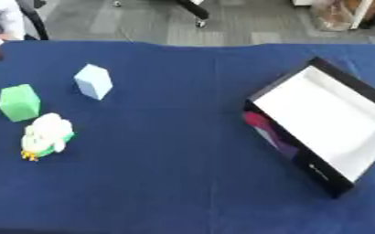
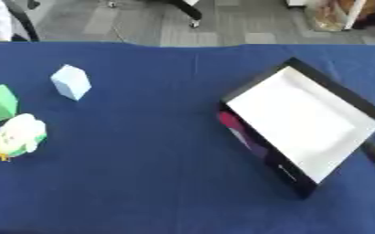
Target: Pick up the objects with one hand, pass them to the other hand, and then place them into the box on the other side of the table.
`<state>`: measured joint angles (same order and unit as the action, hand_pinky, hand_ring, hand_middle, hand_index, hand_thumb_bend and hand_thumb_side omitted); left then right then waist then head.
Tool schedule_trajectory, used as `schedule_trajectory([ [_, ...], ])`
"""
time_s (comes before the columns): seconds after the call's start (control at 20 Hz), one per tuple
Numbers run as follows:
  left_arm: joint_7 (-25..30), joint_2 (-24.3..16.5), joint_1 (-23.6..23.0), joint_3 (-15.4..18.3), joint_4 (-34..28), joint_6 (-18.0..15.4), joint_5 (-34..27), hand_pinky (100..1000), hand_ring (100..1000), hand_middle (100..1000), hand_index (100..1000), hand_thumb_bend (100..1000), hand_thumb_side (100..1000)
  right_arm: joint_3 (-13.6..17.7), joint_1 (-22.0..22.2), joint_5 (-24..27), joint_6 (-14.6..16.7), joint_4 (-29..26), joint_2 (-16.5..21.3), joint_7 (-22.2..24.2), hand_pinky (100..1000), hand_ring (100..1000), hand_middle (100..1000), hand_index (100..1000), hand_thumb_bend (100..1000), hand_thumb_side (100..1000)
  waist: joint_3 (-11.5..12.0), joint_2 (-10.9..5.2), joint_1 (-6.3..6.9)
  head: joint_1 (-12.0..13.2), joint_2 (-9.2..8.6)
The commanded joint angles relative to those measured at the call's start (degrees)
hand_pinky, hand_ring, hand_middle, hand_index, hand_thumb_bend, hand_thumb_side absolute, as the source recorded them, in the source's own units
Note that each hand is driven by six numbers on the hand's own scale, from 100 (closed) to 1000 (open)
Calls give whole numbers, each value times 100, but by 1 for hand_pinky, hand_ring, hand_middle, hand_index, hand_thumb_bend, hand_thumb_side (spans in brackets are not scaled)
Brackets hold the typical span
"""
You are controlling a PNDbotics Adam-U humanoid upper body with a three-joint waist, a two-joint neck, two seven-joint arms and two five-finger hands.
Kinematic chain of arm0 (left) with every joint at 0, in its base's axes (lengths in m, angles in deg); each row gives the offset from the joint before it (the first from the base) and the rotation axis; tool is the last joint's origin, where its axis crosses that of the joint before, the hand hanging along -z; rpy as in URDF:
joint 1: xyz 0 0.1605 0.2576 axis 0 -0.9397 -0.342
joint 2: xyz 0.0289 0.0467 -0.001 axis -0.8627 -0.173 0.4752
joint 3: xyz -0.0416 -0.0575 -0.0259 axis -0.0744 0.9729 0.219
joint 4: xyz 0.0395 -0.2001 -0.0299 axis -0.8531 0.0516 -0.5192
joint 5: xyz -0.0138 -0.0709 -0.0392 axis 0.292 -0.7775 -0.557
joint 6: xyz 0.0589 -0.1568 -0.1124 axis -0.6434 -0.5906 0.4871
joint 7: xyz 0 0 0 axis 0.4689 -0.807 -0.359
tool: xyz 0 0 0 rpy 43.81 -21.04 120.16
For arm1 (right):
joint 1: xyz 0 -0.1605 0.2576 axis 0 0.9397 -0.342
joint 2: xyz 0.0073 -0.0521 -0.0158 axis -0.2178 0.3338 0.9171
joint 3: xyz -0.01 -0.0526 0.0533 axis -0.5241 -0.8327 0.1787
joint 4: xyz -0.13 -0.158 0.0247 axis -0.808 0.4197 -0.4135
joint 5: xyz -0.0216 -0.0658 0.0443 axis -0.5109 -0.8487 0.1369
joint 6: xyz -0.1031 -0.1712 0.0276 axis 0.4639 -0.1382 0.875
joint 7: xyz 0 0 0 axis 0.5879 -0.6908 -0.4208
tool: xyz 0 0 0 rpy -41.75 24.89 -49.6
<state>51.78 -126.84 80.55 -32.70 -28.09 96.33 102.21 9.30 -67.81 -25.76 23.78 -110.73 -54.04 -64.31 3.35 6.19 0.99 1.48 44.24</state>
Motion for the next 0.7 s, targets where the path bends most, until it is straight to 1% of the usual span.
schedule_trajectory([
  [0.05, 325, -272, 129, 82, -9, -6, 237, 918, 917, 788, 852, 810, 100, 8, -24, -58, -33, -119, 74, 22, 985, 991, 995, 1000, 689, 183, -8, 61, 89, -36, -12],
  [0.35, 1057, -337, 61, -92, -136, -95, 664, 936, 915, 816, 827, 833, 100, -25, -34, -138, -110, -119, 2, 59, 986, 990, 993, 1000, 689, 179, -19, 105, 110, -36, -12],
  [0.45, 1205, -342, 50, -137, -186, -112, 824, 942, 916, 821, 823, 851, 100, -39, -52, -149, -126, -119, 1, 71, 986, 990, 993, 1000, 689, 180, -18, 113, 112, 1, -12],
  [0.6, 1248, -327, 41, -215, -144, -142, 1049, 950, 917, 829, 826, 883, 100, -41, -71, -136, -109, -119, 26, 74, 986, 989, 993, 1000, 689, 181, -24, 115, 115, 193, -12],
  [0.7, 1252, -316, 38, -250, -104, -172, 1180, 952, 916, 831, 825, 885, 100, -42, -76, -124, -101, -119, 36, 75, 986, 989, 993, 1000, 688, 181, -27, 116, 117, 324, -12],
])
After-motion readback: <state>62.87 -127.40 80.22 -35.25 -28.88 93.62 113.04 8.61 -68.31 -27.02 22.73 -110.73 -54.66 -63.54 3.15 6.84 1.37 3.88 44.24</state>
